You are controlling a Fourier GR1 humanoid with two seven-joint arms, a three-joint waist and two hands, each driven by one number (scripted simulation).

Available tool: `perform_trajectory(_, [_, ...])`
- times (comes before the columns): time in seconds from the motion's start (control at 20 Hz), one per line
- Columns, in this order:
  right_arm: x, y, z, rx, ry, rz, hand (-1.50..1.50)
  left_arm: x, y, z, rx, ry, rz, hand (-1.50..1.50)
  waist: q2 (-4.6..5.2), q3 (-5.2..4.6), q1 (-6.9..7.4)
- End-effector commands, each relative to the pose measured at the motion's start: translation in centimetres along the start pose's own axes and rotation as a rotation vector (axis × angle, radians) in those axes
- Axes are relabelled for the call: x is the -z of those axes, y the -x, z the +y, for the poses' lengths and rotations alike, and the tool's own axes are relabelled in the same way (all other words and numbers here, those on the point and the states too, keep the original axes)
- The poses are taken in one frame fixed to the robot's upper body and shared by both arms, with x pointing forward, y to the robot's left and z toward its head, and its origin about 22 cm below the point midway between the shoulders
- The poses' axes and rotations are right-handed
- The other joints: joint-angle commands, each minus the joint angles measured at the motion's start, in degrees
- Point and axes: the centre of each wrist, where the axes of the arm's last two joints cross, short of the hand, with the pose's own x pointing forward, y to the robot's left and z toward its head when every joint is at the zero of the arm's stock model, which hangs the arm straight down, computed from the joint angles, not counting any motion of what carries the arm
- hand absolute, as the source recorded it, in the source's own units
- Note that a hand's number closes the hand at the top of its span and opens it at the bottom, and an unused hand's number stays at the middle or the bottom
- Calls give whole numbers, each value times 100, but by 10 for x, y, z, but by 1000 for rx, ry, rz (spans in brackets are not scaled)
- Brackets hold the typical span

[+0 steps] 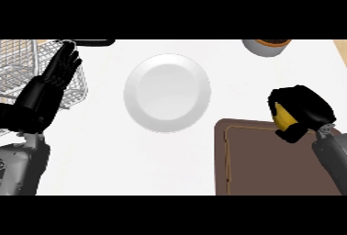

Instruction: Pick the lemon from the tray and place it in the plate

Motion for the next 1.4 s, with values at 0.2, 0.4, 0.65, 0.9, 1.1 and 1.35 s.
perform_trajectory(0.2, [36, 54, -75, 110, 141, -138, 150, 16, -11, -19, -7, 47, -42, 0, 108, 17, 278])
perform_trajectory(0.4, [52, 56, -81, 213, 225, -312, 150, 11, -5, -20, -12, 58, -27, 0, 69, 16, 251])
perform_trajectory(0.65, [80, 42, -113, 435, 257, -567, 150, 14, 3, -15, -1, 18, 10, 0, 4, -7, 54])
perform_trajectory(0.9, [109, 18, -114, 528, 214, -688, 150, 9, 3, -7, 0, 2, 12, 0, -59, -16, -59])
perform_trajectory(1.1, [134, -19, -120, 515, 169, -747, 150, 7, 11, -10, 21, -15, 9, 0, -83, -20, -143])
perform_trajectory(1.35, [158, -72, -120, 549, 95, -790, 150, 2, 10, 2, -5, -34, 10, 0, -129, -24, -260])
